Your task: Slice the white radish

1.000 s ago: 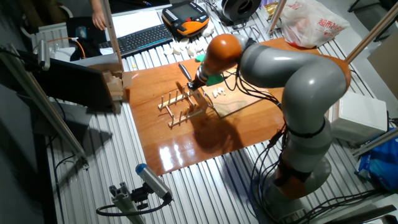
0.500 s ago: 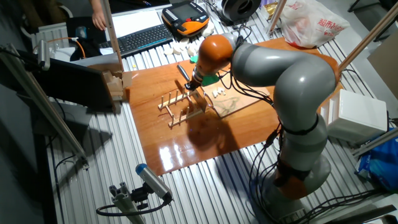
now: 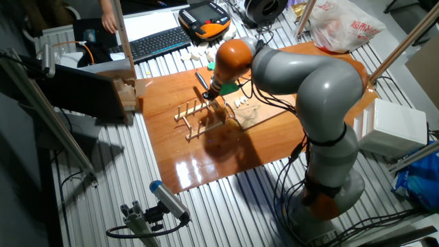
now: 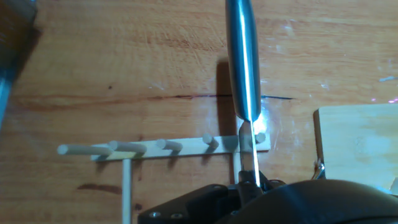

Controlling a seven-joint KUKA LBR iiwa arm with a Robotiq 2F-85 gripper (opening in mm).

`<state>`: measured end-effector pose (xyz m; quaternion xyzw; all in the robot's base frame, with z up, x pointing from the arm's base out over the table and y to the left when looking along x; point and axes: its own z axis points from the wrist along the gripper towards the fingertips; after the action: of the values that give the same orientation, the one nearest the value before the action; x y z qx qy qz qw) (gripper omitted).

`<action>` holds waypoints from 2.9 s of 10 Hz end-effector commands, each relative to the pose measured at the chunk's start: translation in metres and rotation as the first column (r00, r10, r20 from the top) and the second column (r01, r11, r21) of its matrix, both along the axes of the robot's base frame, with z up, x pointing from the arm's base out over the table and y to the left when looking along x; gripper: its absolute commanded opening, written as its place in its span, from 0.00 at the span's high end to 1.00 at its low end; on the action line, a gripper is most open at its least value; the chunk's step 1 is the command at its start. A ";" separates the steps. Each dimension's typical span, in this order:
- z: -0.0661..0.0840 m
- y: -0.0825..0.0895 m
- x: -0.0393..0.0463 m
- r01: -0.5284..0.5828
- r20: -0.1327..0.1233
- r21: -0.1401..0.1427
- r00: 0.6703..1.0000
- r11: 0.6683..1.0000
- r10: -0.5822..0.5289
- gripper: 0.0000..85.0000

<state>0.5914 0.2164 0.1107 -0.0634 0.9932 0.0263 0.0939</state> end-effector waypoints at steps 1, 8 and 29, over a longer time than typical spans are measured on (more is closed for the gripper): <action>-0.002 0.001 -0.0006 -0.001 0.000 -0.005 1.000 1.000 0.001 1.00; -0.008 0.005 -0.0029 0.032 0.009 -0.040 0.999 0.999 -0.031 0.80; 0.099 -0.131 0.0058 -0.040 -0.059 0.001 0.997 0.999 0.040 1.00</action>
<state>0.5971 0.0863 0.2099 -0.0822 0.9942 0.0302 0.0632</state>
